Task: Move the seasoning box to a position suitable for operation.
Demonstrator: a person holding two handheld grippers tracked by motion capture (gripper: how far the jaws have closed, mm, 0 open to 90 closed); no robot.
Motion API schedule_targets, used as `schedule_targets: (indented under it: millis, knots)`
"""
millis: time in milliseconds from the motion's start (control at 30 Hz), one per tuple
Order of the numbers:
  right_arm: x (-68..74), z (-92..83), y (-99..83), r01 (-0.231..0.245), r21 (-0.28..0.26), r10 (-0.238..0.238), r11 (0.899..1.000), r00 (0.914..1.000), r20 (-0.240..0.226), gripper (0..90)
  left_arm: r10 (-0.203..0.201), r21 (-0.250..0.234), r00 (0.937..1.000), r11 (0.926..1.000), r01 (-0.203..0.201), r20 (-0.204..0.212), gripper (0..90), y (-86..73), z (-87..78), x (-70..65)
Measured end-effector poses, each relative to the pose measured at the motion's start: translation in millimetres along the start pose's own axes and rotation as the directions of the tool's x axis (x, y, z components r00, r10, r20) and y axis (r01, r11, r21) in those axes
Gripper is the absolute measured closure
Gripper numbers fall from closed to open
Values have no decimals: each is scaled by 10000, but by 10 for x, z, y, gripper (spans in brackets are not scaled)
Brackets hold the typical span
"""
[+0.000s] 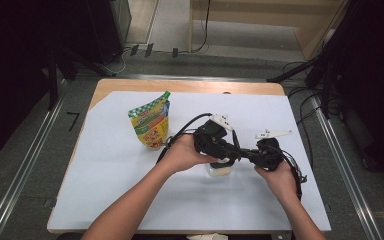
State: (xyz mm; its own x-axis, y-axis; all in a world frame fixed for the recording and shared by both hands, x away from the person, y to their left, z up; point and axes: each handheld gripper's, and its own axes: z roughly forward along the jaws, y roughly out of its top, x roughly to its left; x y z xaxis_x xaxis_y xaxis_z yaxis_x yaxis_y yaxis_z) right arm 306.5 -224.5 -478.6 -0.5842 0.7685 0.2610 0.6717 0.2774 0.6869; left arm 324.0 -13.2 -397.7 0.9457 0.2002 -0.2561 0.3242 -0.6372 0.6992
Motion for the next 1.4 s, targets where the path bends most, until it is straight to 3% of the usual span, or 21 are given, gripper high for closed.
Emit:
schedule_targets:
  millis: [267, 500, 867, 1067, 1167, 1300, 1400]
  knots:
    - [3, -6, -11, -47, -29, 47, 10000, 10000, 1, 900, 107, 324, 9999, 9994, -110, 107, 728, 135, 113, 19]
    - [26, 6, -17, -62, 28, 62, 10000, 10000, 51, 900, -200, 203, 9994, 9996, 194, 265, 736, 154, 159, 84]
    - [54, -95, -59, -42, -254, 40, 9997, 10000, -87, 900, -217, 130, 9997, 9997, 215, 117, 719, 70, 12, 63]
    - [131, -218, -150, -149, -209, 147, 9997, 9999, -89, 830, -498, -9, 9988, 9988, 498, -8, 695, -26, -169, 53]
    - [218, -329, -187, -252, -602, 234, 9979, 9993, -295, 725, -574, -245, 9983, 9980, 574, 22, 695, -115, -284, 52]
    - [289, -373, -239, -151, -621, 109, 9980, 9978, -660, 656, -569, -294, 9983, 9980, 564, -154, 701, -187, -358, 55]
    - [415, -383, -295, 16, -457, -59, 9990, 9956, -931, 599, -685, -205, 9965, 9975, 676, -475, 613, -294, -426, 62]
